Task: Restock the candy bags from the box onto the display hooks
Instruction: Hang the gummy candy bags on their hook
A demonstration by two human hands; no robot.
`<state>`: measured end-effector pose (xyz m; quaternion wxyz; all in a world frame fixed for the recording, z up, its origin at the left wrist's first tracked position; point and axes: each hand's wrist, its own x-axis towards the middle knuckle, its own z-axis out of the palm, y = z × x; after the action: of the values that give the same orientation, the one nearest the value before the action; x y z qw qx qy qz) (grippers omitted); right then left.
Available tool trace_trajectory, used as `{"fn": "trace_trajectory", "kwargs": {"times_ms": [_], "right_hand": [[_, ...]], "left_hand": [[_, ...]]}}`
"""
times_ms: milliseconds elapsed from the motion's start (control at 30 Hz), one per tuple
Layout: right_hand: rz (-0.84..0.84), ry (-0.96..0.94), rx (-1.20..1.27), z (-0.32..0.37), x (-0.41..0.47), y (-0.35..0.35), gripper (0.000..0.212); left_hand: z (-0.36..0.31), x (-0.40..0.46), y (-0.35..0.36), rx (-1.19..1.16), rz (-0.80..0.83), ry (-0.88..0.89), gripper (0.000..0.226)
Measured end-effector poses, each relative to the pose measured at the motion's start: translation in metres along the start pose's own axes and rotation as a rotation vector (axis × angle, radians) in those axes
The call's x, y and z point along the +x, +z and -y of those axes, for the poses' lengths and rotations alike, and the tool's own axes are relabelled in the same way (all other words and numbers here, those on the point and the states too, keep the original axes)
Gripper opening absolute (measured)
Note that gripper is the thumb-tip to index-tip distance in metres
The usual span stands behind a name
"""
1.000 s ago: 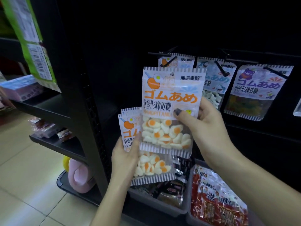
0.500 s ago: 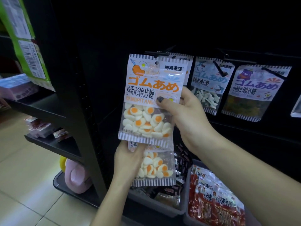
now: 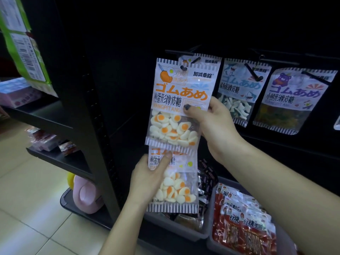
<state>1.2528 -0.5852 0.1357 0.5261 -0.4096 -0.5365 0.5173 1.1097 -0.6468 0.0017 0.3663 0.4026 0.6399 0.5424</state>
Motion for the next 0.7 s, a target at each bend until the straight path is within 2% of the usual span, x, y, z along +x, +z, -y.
{"fn": "trace_trajectory", "kwargs": {"times_ms": [100,233,500,633,700], "right_hand": [[-0.031,-0.013,-0.036,-0.005,0.020,-0.002,0.023],[-0.049,0.004,-0.028,-0.009,0.054,-0.005,0.024],[-0.093,0.122,0.015,-0.006,0.124,-0.018,0.018],[-0.120,0.141,-0.023,-0.011,0.140,-0.022,0.012],[-0.135,0.184,-0.030,-0.019,0.139,-0.023,0.025]], "left_hand": [[0.007,0.003,-0.002,0.134,0.073,-0.052,0.040],[0.008,0.006,-0.003,0.169,0.125,-0.075,0.041],[0.005,0.009,-0.002,0.070,0.048,-0.005,0.041],[0.000,0.008,0.007,-0.041,0.025,0.019,0.028],[-0.003,0.008,0.011,-0.089,0.018,0.020,0.024]]}}
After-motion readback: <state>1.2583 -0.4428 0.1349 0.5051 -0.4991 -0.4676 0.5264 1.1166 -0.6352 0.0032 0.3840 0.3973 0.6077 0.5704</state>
